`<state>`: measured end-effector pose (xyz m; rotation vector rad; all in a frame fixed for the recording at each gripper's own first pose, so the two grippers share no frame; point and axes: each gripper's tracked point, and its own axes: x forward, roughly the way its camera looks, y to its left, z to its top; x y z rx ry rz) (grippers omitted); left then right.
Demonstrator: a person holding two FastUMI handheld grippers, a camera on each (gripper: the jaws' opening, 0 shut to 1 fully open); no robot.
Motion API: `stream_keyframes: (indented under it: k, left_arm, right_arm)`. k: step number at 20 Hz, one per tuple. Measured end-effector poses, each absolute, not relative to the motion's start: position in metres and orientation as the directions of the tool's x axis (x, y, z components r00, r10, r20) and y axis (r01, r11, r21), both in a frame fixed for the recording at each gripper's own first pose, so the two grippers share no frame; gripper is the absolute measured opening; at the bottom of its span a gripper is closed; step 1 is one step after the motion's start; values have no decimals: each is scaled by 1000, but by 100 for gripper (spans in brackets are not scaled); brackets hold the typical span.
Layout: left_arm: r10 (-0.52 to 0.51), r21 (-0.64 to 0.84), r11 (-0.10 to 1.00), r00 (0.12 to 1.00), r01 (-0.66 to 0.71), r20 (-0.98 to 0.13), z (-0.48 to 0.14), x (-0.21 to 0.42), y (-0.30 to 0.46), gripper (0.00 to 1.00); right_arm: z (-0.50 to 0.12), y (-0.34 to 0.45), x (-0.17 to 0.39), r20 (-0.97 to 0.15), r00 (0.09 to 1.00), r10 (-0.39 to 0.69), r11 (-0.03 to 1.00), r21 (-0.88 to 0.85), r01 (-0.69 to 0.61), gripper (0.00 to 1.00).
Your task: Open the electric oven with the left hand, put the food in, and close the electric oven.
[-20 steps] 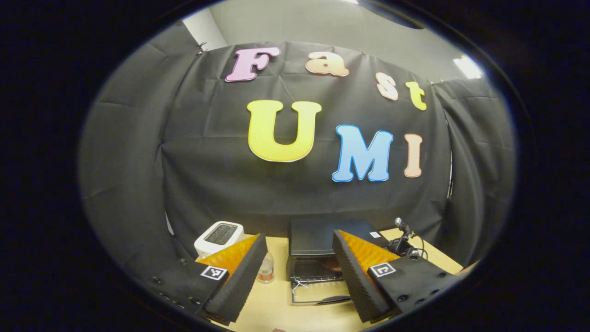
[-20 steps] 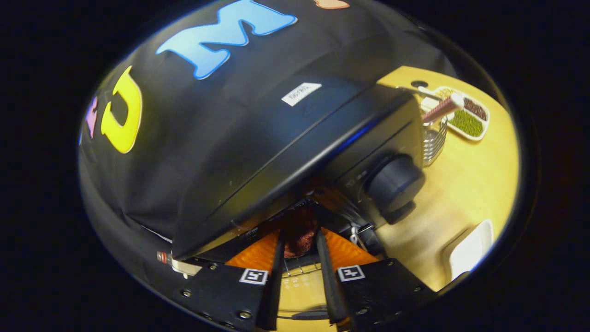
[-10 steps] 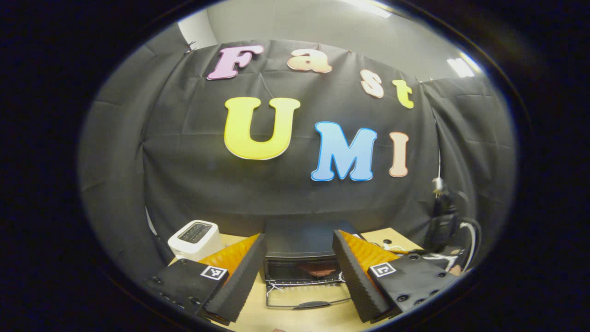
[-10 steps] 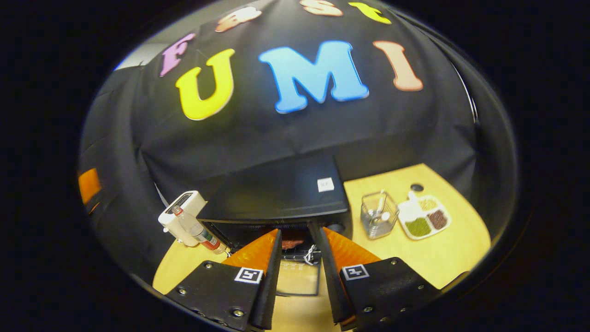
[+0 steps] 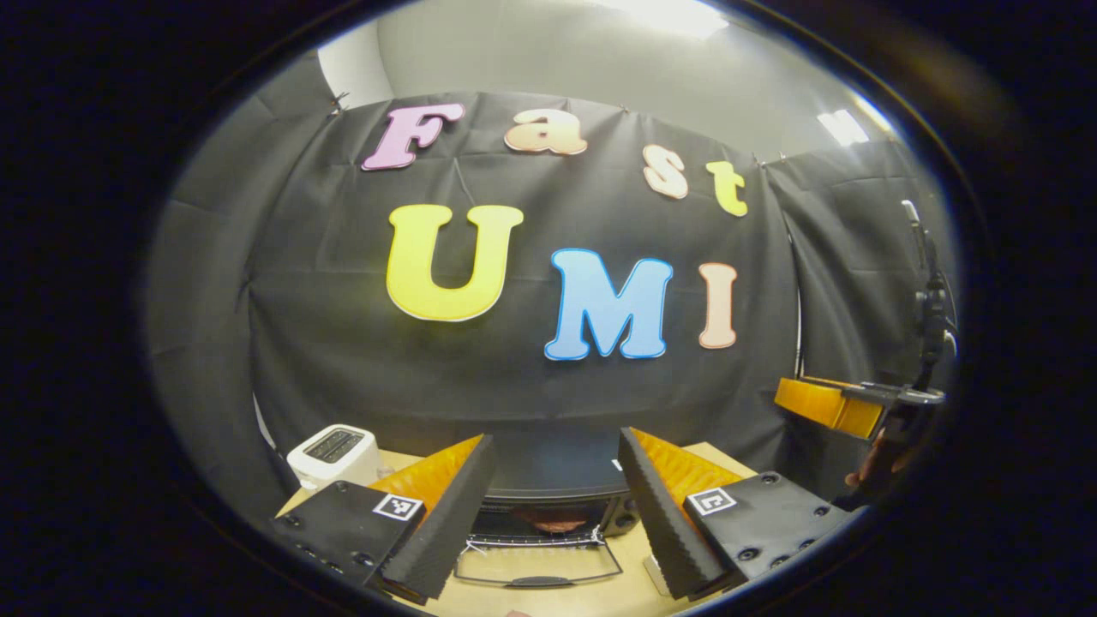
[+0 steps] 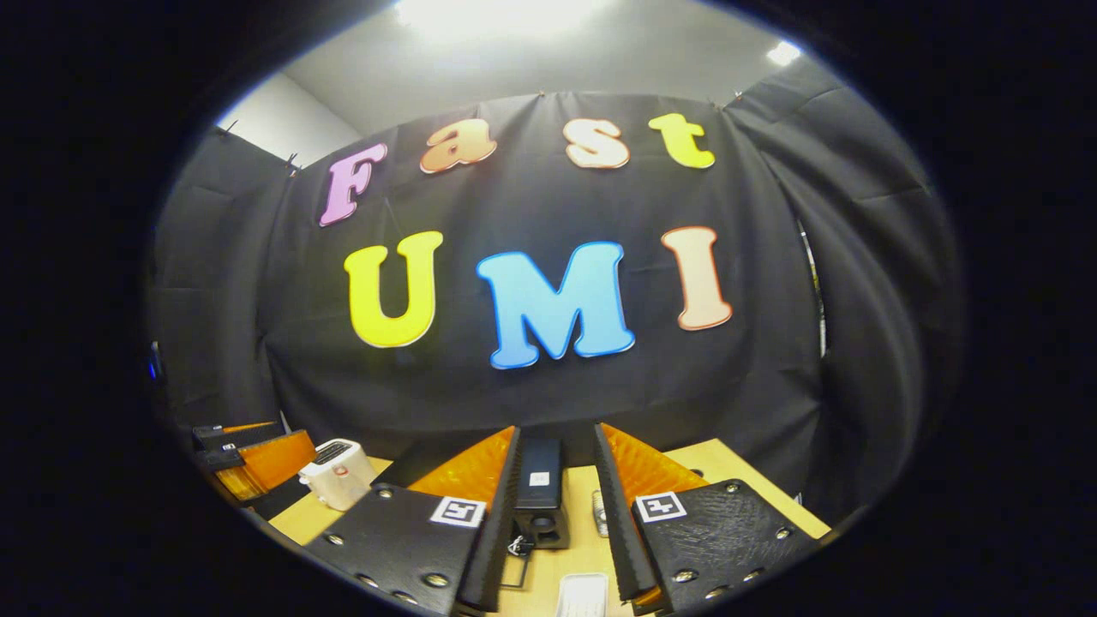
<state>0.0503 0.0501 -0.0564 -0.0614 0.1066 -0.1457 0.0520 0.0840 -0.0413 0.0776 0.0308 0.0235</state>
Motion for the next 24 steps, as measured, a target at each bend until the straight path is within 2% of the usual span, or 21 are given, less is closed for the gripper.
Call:
stream_keyframes:
  k: [2,3,9,10,11,12,13,14,20,21,24]
  left_arm:
    - [-151,-63,987,983,145,-106,-60,51,44,100]
    - [-151,-63,987,982,145,-114,-63,52,42,100]
    - [-159,-79,986,967,146,-200,-101,52,35,100]
    - [-156,-80,987,961,141,-229,-113,51,35,92]
    - [-151,-80,988,953,135,-263,-126,52,36,100]
    - [-150,-81,988,942,132,-299,-141,52,36,100]
    - [-150,-80,988,929,130,-339,-156,53,36,92]
    - [-142,-75,990,913,123,-382,-174,52,38,96]
    - [-161,-79,986,754,144,-636,-284,40,33,100]
    - [-158,-75,986,722,146,-673,-302,38,34,97]
    - [-145,-87,989,640,121,-754,-343,28,40,98]
  right_arm:
    - [-42,73,45,-22,1000,9,997,71,-8,75]
    - [-47,70,45,-34,999,0,997,72,2,92]
    - [-56,58,44,-62,998,-22,996,80,27,92]
    - [-56,56,43,-63,998,-23,997,77,28,92]
    - [-58,55,44,-65,998,-24,997,74,29,92]
    - [-58,54,45,-69,997,-26,997,72,31,92]
    - [-61,53,45,-73,997,-28,997,71,33,92]
    - [-61,53,45,-76,997,-28,997,74,33,92]
    - [-77,47,47,-117,993,-33,997,72,42,92]
    - [-78,46,48,-118,992,-34,996,73,43,92]
    - [-83,37,48,-130,990,-50,996,71,59,92]
